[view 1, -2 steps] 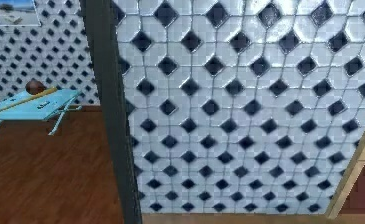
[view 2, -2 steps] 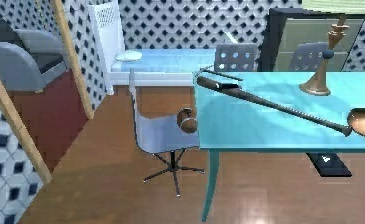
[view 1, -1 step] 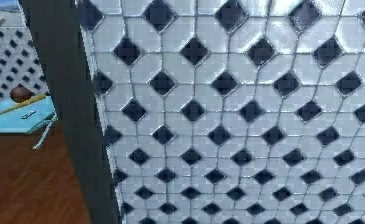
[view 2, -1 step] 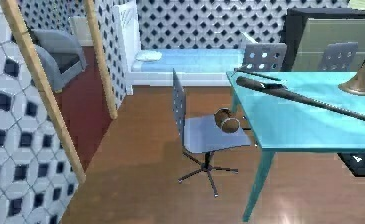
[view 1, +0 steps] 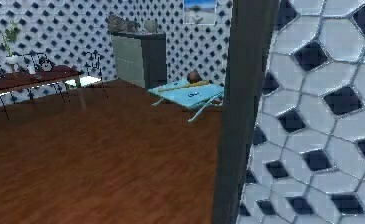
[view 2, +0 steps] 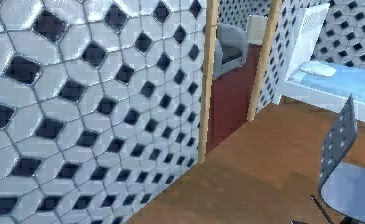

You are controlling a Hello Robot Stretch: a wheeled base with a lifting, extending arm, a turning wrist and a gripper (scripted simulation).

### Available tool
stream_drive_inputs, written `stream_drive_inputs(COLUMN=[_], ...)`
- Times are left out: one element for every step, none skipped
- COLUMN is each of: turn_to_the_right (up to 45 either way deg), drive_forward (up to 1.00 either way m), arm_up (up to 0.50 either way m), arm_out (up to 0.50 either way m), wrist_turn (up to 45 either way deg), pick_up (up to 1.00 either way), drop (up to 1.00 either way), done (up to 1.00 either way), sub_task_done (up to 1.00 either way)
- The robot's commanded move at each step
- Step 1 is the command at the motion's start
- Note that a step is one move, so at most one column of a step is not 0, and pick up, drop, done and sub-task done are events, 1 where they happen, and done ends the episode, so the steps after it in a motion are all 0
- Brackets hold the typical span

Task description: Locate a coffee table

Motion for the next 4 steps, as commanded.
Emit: stream_drive_inputs(turn_to_the_right=[-30.0, 0.0, 45.0, 9.0], drive_forward=[0.00, 0.75, 0.00, 0.00], arm_up=[0.00, 0.00, 0.00, 0.00], arm_out=[0.00, 0.00, 0.00, 0.00], wrist_turn=[0.0, 0.0, 0.0, 0.0], pick_up=[0.00, 0.00, 0.00, 0.00], drop=[0.00, 0.00, 0.00, 0.00], done=[0.00, 0.00, 0.00, 0.00], sub_task_done=[0.00, 0.00, 0.00, 0.00])
